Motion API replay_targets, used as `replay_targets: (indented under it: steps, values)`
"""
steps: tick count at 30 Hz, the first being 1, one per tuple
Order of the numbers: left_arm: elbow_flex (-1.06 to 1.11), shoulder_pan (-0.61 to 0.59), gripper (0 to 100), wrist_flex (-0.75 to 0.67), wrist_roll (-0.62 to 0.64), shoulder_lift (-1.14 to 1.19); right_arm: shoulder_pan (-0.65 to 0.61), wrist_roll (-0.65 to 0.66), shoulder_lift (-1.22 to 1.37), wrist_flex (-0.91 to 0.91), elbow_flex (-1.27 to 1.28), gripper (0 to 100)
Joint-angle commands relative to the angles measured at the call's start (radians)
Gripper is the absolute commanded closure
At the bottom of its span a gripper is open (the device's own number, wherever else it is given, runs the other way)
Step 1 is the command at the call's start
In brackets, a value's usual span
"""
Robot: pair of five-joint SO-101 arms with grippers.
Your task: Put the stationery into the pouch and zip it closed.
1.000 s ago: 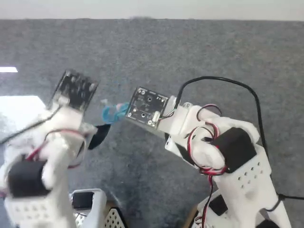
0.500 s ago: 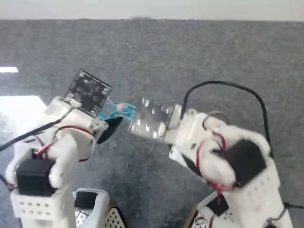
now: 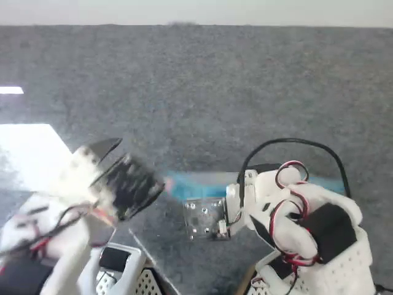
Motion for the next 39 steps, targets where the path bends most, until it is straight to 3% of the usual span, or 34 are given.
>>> replay_targets:
  steps: [1, 6, 14, 22, 33, 39]
  values:
    - [-0.139, 0.002, 64, 0.049, 0.060, 0.063, -0.076, 0.011, -0.085, -0.035, 0.014, 99.0]
    - [-0.140, 0.025, 64, 0.051, 0.046, 0.160, -0.131, 0.002, -0.120, -0.054, 0.023, 99.0]
    - [-0.082, 0.037, 64, 0.054, 0.032, 0.049, 0.130, 0.123, 0.042, -0.220, 0.092, 99.0]
    - [0.067, 0.097, 64, 0.052, 0.041, 0.006, 0.159, 0.158, 0.124, -0.278, 0.091, 99.0]
    - [0.143, 0.176, 64, 0.048, 0.193, -0.008, 0.156, 0.149, 0.133, -0.246, 0.034, 99.0]
    - [0.185, 0.265, 64, 0.034, 0.339, -0.008, 0.156, 0.140, 0.140, -0.170, -0.074, 99.0]
